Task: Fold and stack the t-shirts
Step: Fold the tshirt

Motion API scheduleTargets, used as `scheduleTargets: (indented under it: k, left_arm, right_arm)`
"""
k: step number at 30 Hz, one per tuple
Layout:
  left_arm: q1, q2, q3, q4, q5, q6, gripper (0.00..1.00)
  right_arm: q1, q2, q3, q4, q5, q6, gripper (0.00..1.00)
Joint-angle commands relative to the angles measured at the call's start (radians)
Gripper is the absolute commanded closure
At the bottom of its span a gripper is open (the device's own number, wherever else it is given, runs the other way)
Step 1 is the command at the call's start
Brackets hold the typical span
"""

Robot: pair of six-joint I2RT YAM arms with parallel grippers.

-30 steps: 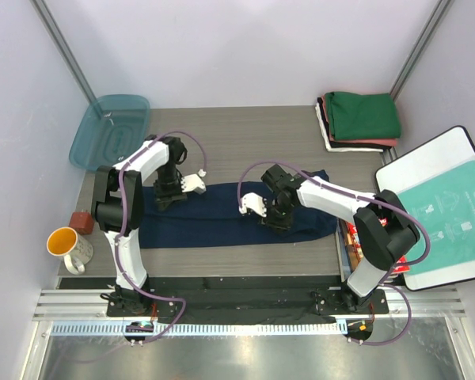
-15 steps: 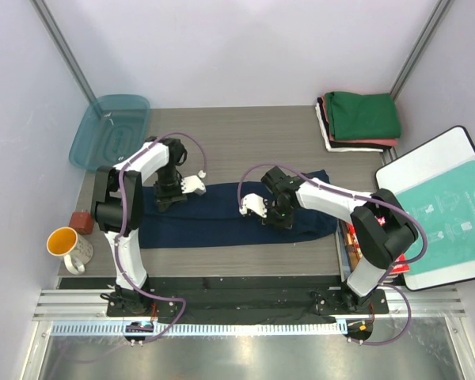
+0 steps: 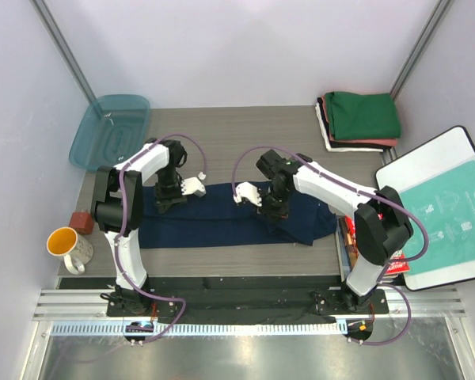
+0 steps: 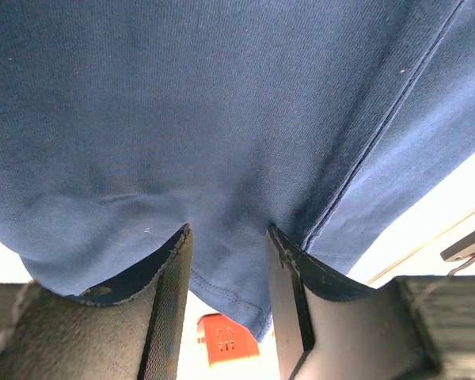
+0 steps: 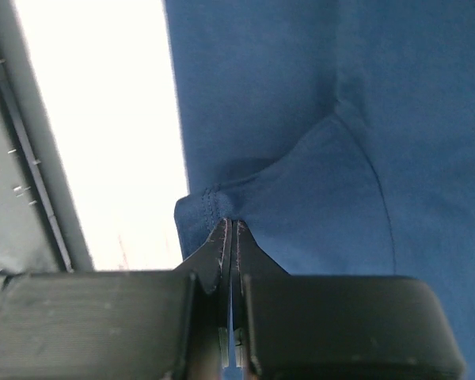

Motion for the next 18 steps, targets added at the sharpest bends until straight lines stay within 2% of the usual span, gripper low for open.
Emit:
scheduleTargets:
  k: [1,4,7,8,13,18]
  left_arm:
    - [0.004,-0.037,0.016,-0.006,0.016,0.020,0.57]
    - [0.004,-0.029,0.022,-0.009,0.010,0.026,0.57]
    - [0.004,-0.026,0.032,-0.014,0.006,0.035,0.57]
    - [0.004,-0.025,0.035,-0.015,0.006,0.037,0.57]
    - [0.004,-0.015,0.052,-0.023,0.007,0.037,0.57]
    - [0.004,-0.018,0.053,-0.020,-0.002,0.038,0.57]
  right_arm:
    - [0.003,0.049,0.068,-0.167,-0.105,-0.061,0.99]
    - [0.006,0.064,0.070,-0.189,-0.110,-0.072,0.99]
    - [0.012,0.072,0.060,-0.189,-0.087,-0.078,0.75]
    - [0.012,0.064,0.050,-0.186,-0.070,-0.085,0.63]
    - [0.009,0.010,0.021,-0.112,-0.007,-0.061,0.59]
    - [-0.035,-0.034,-0.013,-0.076,0.055,-0.019,0.59]
